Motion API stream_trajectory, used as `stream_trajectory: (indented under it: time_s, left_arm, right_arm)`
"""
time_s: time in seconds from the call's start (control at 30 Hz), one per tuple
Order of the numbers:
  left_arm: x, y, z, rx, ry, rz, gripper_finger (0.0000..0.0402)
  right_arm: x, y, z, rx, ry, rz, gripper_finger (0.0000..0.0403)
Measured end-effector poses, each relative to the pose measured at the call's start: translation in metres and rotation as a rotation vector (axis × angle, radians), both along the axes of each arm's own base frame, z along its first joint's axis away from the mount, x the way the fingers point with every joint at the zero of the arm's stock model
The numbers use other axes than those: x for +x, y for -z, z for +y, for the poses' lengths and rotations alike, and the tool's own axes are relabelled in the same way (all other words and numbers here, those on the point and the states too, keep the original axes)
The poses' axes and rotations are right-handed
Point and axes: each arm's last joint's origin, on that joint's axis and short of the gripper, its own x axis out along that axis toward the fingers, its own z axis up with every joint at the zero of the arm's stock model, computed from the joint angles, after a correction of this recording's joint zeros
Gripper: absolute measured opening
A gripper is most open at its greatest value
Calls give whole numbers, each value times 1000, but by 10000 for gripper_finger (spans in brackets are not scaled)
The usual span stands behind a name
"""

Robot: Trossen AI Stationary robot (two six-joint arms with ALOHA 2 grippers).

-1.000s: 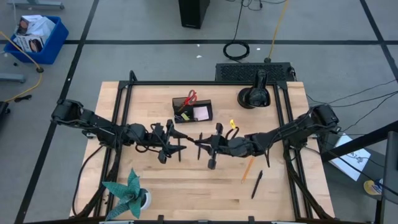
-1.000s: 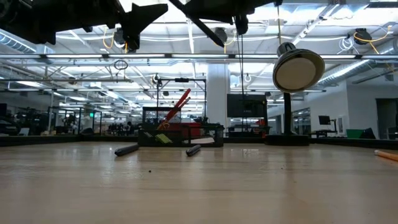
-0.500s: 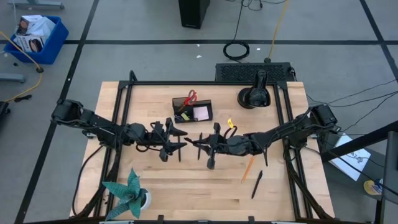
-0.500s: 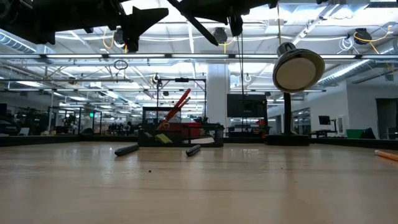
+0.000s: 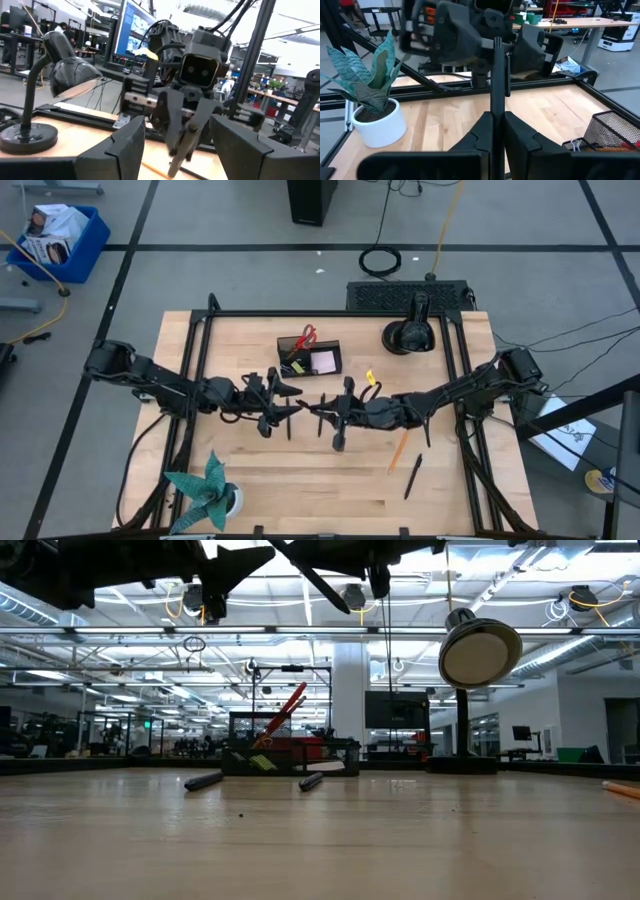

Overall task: Pick and place office supplies into organizer
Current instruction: Put the black pen into the black desk organizer

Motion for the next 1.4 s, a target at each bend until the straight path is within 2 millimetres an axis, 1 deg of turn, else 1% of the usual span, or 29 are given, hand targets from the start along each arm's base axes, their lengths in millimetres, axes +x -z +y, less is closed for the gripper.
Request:
stream_trajectory:
  time_s: [0.1, 0.2, 0.3, 0.37, 0.5, 0.97, 1.1, 1.4]
  left_arm:
    - [6, 3, -1, 12, 9, 21, 225]
    - [18, -2, -4, 7, 25, 3, 225]
    - [24, 0, -5, 18, 25, 25, 225]
    - [25, -1, -5, 20, 24, 20, 225]
    - [24, 6, -4, 19, 18, 65, 225]
    - [24, 7, -3, 30, 3, 78, 222]
    - [24, 7, -3, 30, 3, 78, 192]
    - [24, 7, -3, 11, 6, 78, 89]
  right_arm:
    - [0, 0, -1, 1, 3, -3, 19]
    - [0, -1, -1, 3, 3, -10, 19]
    - [0, -1, -1, 1, 3, -12, 19]
    - [0, -1, -1, 0, 4, -9, 19]
    - [0, 1, -1, -3, 5, 6, 19]
    - [0, 0, -1, -1, 6, 1, 19]
    - [0, 0, -1, -1, 5, 1, 19]
    - [0, 0, -1, -1, 7, 1, 19]
